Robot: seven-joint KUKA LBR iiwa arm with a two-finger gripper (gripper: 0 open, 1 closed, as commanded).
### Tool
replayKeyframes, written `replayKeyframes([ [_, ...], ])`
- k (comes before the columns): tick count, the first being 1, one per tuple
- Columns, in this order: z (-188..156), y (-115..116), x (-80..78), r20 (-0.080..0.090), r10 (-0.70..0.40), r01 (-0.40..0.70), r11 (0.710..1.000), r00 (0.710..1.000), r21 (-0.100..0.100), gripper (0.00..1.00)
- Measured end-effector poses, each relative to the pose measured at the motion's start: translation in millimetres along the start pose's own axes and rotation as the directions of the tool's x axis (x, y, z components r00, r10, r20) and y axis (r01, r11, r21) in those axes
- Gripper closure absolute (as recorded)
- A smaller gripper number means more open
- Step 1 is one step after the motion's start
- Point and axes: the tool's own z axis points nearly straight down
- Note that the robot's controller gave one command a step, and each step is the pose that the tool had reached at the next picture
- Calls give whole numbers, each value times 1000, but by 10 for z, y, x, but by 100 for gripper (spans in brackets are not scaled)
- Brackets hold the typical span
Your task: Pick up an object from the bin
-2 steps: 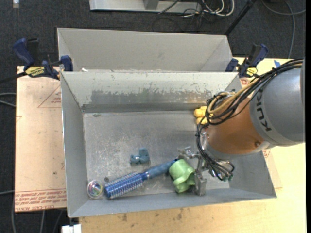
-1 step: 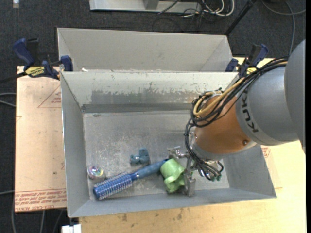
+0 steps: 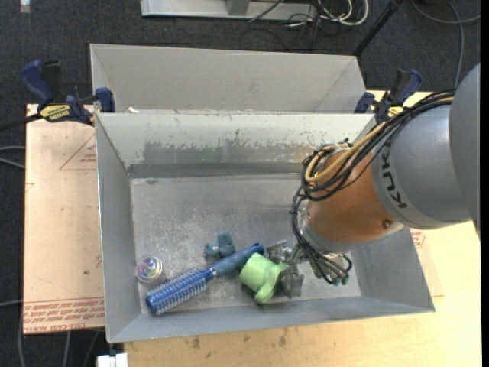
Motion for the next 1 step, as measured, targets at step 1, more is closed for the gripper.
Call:
replayKeyframes([
  [1,-2166,-129,-83,8,74,-74,997,997,2,100],
])
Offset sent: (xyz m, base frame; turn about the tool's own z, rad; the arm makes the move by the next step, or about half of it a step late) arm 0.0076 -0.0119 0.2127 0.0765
